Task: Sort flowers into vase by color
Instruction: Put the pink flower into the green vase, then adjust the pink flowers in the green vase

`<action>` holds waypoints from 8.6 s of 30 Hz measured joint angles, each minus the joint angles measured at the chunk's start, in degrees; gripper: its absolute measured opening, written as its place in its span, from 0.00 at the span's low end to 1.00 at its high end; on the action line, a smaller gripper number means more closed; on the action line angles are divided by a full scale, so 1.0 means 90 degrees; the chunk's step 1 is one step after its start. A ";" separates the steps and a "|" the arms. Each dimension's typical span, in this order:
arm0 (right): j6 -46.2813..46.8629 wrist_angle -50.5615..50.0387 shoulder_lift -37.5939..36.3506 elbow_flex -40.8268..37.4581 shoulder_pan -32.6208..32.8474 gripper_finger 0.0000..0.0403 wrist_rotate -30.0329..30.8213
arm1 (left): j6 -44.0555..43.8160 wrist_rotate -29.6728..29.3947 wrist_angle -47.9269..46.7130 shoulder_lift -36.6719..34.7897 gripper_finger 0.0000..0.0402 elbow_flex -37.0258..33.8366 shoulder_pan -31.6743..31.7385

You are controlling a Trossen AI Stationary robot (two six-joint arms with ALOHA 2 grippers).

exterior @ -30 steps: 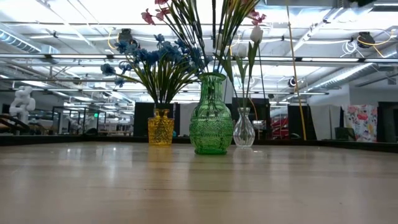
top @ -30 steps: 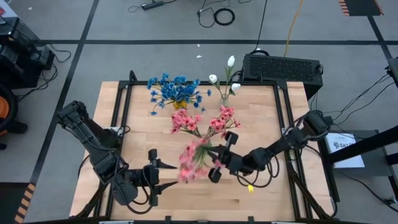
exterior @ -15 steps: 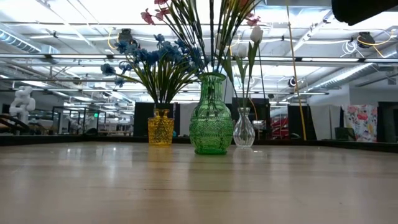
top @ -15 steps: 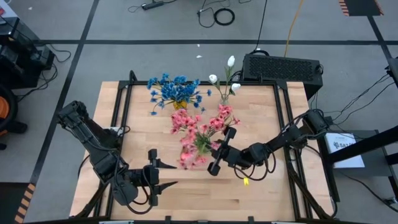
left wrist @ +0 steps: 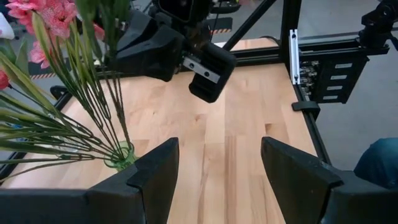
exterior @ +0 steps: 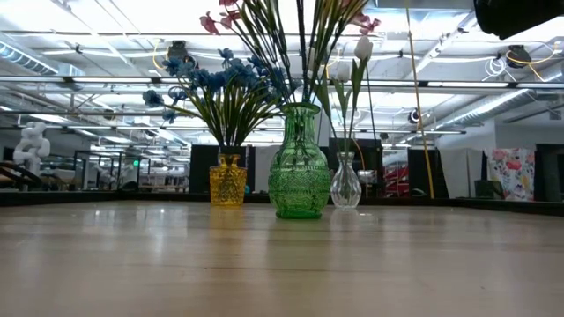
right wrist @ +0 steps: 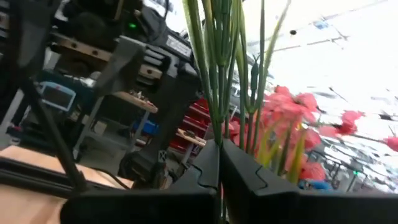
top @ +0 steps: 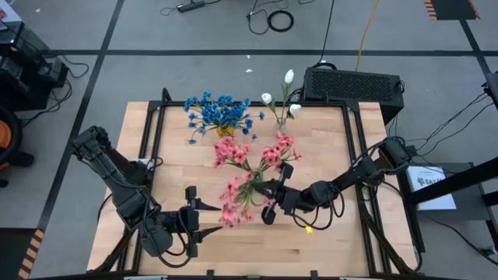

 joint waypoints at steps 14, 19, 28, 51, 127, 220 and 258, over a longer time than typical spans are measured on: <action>-0.0079 -0.0614 -0.0002 -0.0002 -0.0051 0.00 -0.0281 | 0.0016 0.0001 -0.0001 0.0000 0.58 0.0000 0.0000; -0.0048 -0.0646 -0.0002 -0.0002 -0.0051 0.00 -0.0281 | 0.0014 0.0002 -0.0002 0.0000 0.58 0.0000 0.0005; 0.0257 -0.0995 -0.0002 -0.0001 -0.0122 0.00 -0.0268 | 0.0014 0.0002 -0.0015 0.0000 0.58 0.0000 0.0005; 0.0093 -0.1352 -0.0002 0.0000 -0.0193 0.17 0.0726 | -0.0028 0.0005 -0.0141 0.0000 0.58 -0.0002 0.0005; 0.2131 -0.4755 -0.0010 0.1972 0.0634 0.02 0.3378 | 0.1638 -0.1146 0.0843 -0.0061 0.58 0.0044 -0.0459; -0.0017 -0.3839 -0.1055 0.1967 0.2330 0.50 0.6070 | 0.1296 -0.0923 0.0572 -0.0063 0.58 0.0049 -0.0461; 0.0471 -0.5028 -0.1044 0.1962 0.2052 0.66 0.6066 | 0.4149 0.1362 0.4212 0.0696 0.58 0.0049 0.1657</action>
